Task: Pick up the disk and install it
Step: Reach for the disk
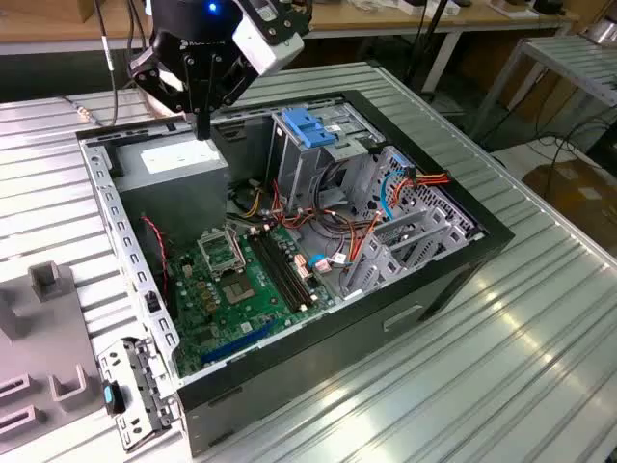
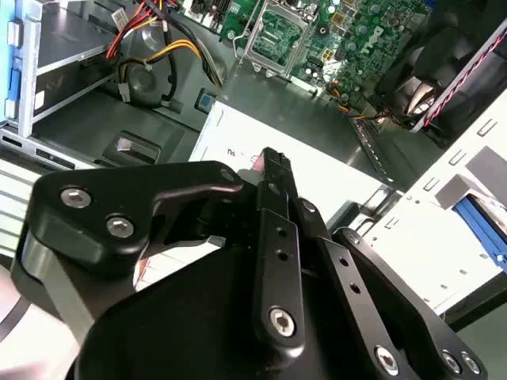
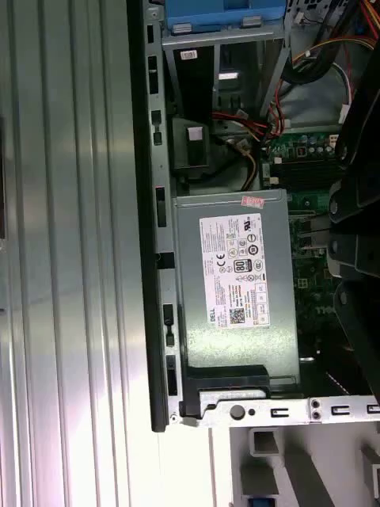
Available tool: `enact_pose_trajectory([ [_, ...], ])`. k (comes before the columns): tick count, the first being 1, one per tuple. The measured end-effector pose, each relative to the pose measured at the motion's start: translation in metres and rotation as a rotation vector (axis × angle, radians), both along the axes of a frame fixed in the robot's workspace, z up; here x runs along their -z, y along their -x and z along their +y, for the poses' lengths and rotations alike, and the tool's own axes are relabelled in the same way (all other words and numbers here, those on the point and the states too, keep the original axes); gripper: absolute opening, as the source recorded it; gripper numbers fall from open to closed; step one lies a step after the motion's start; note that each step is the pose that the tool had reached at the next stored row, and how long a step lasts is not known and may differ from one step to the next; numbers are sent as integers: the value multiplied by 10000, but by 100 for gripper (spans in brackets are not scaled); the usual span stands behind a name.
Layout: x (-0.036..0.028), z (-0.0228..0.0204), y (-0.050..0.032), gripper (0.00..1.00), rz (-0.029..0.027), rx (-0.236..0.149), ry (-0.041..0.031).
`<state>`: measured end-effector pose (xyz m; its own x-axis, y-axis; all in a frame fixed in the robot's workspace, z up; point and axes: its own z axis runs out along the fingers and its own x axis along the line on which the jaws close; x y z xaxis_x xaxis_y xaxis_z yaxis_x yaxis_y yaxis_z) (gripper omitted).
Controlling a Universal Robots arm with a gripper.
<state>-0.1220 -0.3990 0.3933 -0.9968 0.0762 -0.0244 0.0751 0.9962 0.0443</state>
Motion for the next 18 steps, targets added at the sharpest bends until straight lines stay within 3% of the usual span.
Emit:
enact_pose_trajectory([
  [18, 0, 0, 63, 11, -1, 0, -1],
])
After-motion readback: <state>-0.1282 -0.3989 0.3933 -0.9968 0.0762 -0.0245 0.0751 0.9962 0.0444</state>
